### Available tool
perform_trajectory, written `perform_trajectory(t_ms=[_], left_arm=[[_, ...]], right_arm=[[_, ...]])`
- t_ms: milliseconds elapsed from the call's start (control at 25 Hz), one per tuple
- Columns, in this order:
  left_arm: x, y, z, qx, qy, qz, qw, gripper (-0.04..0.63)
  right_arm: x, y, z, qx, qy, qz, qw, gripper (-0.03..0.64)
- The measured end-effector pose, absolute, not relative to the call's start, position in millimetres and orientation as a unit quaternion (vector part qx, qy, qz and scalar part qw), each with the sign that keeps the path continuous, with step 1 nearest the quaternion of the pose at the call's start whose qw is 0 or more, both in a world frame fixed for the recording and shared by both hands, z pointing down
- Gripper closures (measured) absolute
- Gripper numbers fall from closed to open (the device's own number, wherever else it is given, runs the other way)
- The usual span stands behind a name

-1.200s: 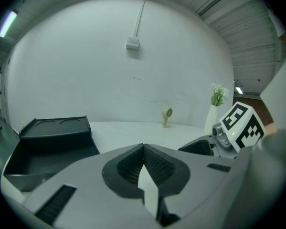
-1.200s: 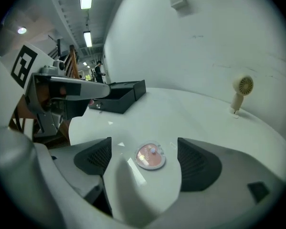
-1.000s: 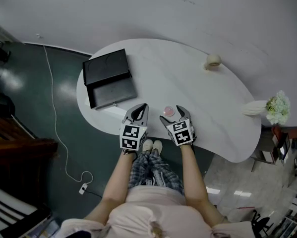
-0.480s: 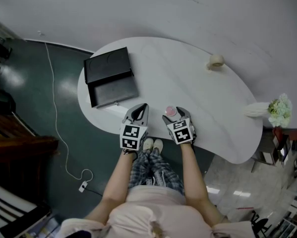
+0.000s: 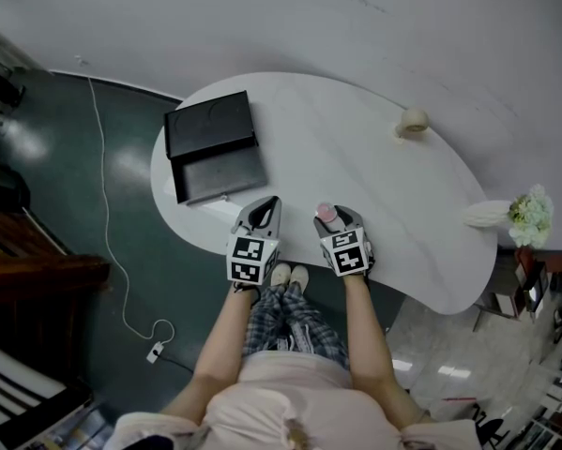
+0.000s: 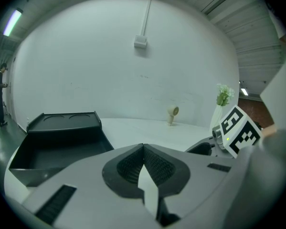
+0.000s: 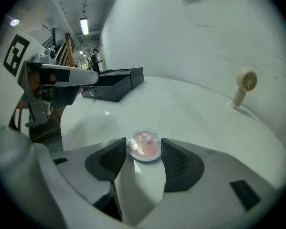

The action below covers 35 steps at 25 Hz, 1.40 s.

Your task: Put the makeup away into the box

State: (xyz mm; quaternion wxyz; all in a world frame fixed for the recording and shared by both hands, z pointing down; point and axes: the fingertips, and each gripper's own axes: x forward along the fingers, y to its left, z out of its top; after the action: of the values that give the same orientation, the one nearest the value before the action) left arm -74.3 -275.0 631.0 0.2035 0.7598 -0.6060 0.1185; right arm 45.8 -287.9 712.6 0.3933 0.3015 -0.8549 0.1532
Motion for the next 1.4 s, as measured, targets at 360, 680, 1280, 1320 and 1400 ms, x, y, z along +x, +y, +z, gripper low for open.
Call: perform_trajectory(t_ms=[360, 680, 1280, 1320, 1400], left_arm=[[-116.4, -277.8, 620.9, 0.733, -0.642, 0.106, 0.200, 0.571], [-180.9, -272.8, 606.9, 0.692, -0.689, 0.092, 0.193, 0.570], [-287.1, -268.4, 610.3, 0.619, -0.749, 0.087, 0.221, 0.571], [-290.4, -269.2, 613.2, 0.615, -0.750, 0.088, 0.226, 0.571], [-296.1, -271.0, 618.3, 0.608, -0.753, 0.090, 0.236, 0.571]], right_arm=[[7.6, -304.1, 680.7, 0.290, -0.874, 0.126, 0.369, 0.371], [-69.4, -320.2, 647.2, 0.244, -0.903, 0.087, 0.343, 0.373], [-229.2, -316.6, 627.1, 0.119, -0.927, 0.051, 0.353, 0.371], [-235.4, -315.6, 631.3, 0.113, -0.925, 0.052, 0.360, 0.371], [-245.1, -314.4, 640.9, 0.103, -0.919, 0.055, 0.377, 0.371]])
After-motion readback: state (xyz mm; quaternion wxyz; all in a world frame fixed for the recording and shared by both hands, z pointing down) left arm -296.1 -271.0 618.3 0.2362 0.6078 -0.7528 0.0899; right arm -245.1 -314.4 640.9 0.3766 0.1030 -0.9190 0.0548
